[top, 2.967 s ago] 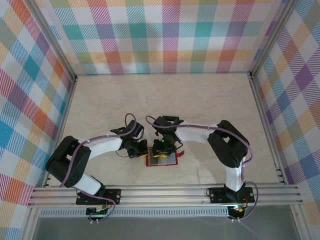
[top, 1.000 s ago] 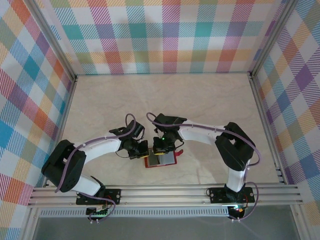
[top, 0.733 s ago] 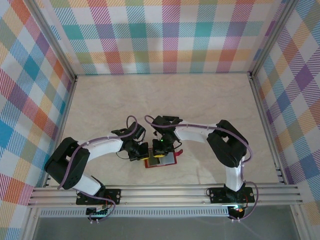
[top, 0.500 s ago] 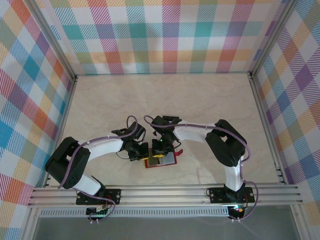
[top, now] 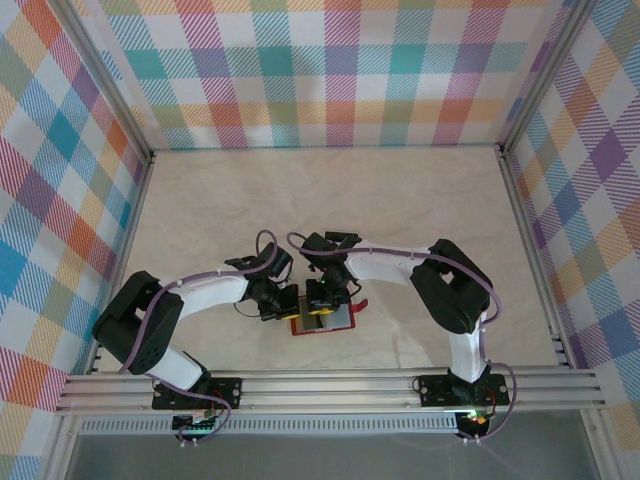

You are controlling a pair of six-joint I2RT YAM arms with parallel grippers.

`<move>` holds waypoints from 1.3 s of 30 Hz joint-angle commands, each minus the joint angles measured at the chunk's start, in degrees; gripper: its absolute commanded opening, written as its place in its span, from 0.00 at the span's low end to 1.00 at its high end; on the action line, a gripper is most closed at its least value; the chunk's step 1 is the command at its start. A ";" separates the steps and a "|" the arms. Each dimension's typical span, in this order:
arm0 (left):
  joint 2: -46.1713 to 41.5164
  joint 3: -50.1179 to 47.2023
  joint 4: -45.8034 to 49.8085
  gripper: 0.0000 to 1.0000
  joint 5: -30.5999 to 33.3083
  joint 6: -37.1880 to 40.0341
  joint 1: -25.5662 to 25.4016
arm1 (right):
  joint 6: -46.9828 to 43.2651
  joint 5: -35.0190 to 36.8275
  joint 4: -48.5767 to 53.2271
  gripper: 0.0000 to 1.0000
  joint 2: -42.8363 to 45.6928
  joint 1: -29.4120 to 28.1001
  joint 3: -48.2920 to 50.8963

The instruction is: Take the credit cards out of the card holder

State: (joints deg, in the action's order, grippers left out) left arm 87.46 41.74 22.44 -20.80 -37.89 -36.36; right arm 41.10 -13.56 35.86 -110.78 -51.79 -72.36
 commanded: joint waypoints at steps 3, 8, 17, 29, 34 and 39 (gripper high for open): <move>2.18 -0.25 3.25 0.00 2.43 1.09 -0.38 | -1.02 3.34 4.45 0.23 1.06 0.04 -0.57; 2.45 -0.25 3.24 0.00 2.51 1.23 -0.37 | -1.03 4.32 5.15 0.26 1.56 0.02 -0.27; 3.36 -0.08 3.31 0.00 2.43 1.11 -0.38 | -0.94 4.16 4.63 0.26 2.59 0.02 0.37; 3.77 0.59 3.91 0.00 2.34 1.11 -0.37 | 0.65 -2.43 -5.15 0.28 4.20 0.66 5.80; 4.19 0.80 3.85 0.00 2.26 0.92 -0.53 | 3.16 -7.51 -12.92 0.26 6.87 1.90 10.54; 4.65 1.19 4.01 0.00 2.25 0.75 -0.80 | 5.10 -10.43 -19.66 0.24 10.11 3.15 15.14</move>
State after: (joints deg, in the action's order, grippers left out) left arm 89.17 43.46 24.23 -21.19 -37.80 -36.36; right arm 44.07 -19.68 21.82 -103.48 -49.06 -59.27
